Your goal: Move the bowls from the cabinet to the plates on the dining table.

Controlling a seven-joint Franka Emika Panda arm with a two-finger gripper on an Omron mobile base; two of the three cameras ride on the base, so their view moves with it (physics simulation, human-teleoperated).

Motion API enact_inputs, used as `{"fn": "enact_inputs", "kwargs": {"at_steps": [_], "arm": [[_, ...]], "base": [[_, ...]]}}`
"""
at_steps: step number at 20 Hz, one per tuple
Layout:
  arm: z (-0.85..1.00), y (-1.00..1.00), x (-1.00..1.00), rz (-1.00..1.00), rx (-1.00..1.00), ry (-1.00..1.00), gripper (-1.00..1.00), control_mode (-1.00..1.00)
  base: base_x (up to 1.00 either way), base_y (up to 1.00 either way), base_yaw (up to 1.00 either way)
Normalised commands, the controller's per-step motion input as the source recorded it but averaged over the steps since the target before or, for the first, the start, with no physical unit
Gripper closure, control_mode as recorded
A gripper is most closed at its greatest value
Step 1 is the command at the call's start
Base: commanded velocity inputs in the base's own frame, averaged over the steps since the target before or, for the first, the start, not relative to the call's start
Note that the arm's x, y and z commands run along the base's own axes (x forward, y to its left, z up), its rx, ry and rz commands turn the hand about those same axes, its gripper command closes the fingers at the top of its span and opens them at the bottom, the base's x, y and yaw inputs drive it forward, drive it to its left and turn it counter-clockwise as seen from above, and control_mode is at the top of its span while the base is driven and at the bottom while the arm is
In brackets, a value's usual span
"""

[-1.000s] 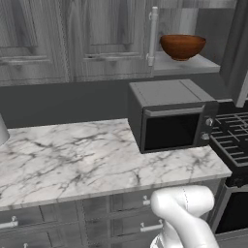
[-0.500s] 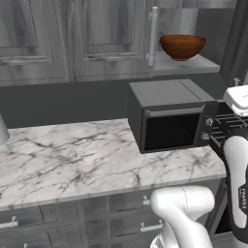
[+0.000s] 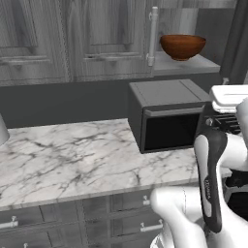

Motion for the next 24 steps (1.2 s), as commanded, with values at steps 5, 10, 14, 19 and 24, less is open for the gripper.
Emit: {"fn": "enact_inputs", "kwargs": {"at_steps": [5,10,14,19,24], "arm": [[-0.06,0.15,0.16,-0.19,0.00,-0.02,-1.00,-1.00],[-0.01,0.20,0.24,-0.15,0.00,-0.01,-1.00,-1.00],[0.04,0.16,0.40,-0.09,0.00,-0.02,-1.00,-1.00],[0.06,0.17,0.43,-0.08,0.00,-0.02,-1.00,-1.00],[0.04,0.10,0.39,-0.10,0.00,-0.01,-1.00,-1.00]], "base": [[0.00,0.00,0.00],[0.00,0.00,0.00],[0.00,0.00,0.00],[0.00,0.00,0.00],[0.00,0.00,0.00]]}}
